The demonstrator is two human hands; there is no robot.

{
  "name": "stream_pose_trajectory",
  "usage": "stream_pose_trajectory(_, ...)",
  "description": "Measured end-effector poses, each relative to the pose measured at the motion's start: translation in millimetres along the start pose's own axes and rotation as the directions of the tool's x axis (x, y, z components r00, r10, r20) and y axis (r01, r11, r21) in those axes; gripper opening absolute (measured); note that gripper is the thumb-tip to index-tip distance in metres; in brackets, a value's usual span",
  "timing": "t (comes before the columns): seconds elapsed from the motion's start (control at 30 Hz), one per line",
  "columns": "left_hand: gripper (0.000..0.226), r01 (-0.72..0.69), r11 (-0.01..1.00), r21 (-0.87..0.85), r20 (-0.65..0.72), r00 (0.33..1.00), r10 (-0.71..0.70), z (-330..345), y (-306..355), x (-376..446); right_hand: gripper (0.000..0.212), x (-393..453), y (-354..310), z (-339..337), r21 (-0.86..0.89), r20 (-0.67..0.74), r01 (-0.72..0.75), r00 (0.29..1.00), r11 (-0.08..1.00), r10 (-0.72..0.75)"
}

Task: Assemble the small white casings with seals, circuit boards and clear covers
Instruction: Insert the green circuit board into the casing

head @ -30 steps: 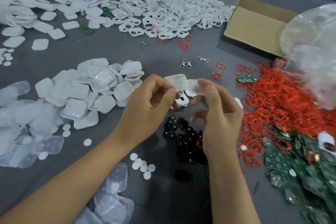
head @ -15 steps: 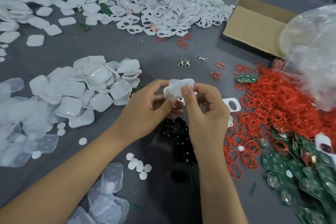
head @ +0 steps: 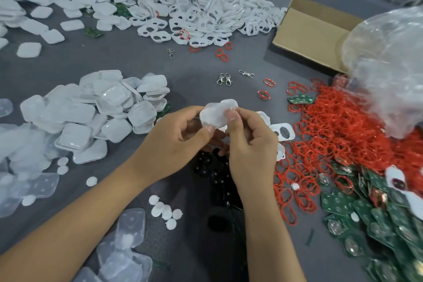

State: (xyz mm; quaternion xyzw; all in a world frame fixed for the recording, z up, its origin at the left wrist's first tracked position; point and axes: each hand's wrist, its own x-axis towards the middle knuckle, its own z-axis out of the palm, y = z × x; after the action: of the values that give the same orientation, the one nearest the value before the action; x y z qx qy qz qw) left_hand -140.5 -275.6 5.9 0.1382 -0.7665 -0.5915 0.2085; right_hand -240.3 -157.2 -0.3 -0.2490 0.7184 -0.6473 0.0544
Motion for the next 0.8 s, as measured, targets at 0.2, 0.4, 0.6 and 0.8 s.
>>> stream_pose_trajectory(0.2, 0.028, 0.003, 1.0, -0.02, 0.014, 1.0, -0.003, -1, 3, 0, 0.013, -1, -2, -2, 0.004, 0.008, 0.011, 1.0, 1.0, -0.011)
stream_pose_trajectory(0.4, 0.023, -0.002, 1.0, 0.032, -0.018, 1.0, 0.002, 0, 0, -1, 0.005, -4, -8, -1, -0.212, 0.043, 0.223, 0.975, 0.951, -0.219)
stream_pose_trajectory(0.6, 0.017, 0.119, 0.986, -0.114, -0.2, 0.97, -0.141, -5, -2, 6, 0.019, -8, -6, 3, -0.573, 0.041, 0.16, 0.985, 0.804, -0.167)
stream_pose_trajectory(0.8, 0.02, 0.22, 0.932, -0.287, -0.237, 0.927, -0.291, -6, -5, 11, 0.037, -11, -1, 5, -0.693, 0.188, 0.182, 0.98, 0.698, -0.069)
